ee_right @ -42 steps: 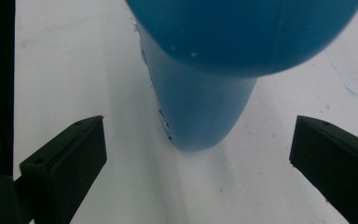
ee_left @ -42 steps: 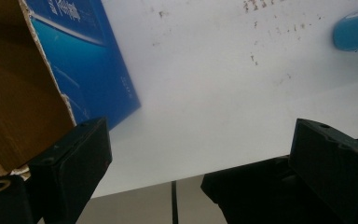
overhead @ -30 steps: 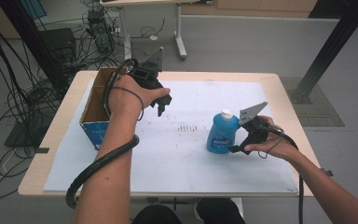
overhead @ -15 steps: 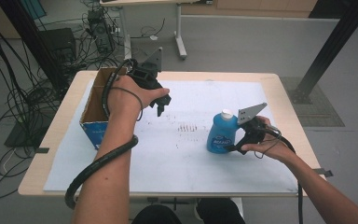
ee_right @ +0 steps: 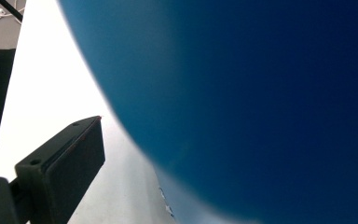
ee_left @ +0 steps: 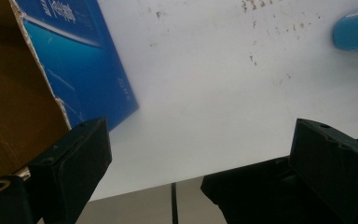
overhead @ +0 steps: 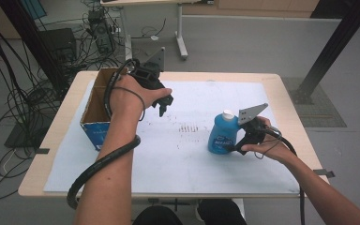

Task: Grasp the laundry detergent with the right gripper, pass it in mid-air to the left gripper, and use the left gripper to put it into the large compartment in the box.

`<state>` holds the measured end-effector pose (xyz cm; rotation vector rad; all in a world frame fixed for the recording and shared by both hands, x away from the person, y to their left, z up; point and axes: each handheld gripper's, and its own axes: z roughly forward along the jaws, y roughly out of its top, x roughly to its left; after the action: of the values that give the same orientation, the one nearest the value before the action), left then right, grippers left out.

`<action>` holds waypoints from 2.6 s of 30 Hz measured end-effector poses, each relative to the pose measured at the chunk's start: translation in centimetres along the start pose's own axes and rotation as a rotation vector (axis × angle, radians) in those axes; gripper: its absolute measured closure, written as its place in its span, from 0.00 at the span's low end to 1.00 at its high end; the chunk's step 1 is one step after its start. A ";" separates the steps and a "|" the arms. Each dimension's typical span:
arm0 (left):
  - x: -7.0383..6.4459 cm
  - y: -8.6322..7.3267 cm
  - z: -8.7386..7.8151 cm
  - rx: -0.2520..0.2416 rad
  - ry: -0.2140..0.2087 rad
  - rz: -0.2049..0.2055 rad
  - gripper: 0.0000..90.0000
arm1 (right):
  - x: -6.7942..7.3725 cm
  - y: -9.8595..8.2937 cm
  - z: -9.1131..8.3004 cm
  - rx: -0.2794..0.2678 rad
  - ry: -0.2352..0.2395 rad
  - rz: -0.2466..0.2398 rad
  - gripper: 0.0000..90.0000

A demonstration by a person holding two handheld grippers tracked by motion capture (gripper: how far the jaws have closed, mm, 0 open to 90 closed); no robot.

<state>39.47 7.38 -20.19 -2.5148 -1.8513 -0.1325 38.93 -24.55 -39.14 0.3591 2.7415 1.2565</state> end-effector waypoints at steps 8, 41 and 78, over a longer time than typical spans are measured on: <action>-0.1 0.1 0.1 0.000 -0.004 0.002 0.07 | 0.1 0.0 0.1 0.000 0.001 -0.001 0.02; -0.2 0.3 0.0 -0.001 -0.001 0.008 0.07 | 0.4 0.3 0.4 -0.012 0.012 -0.012 0.03; -0.4 0.5 0.1 0.000 -0.004 0.016 0.07 | 0.4 0.3 0.6 -0.020 0.011 -0.016 0.02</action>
<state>39.88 6.86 -20.31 -2.5312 -1.8331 -0.1271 38.72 -23.84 -39.32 0.3282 2.7334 1.2842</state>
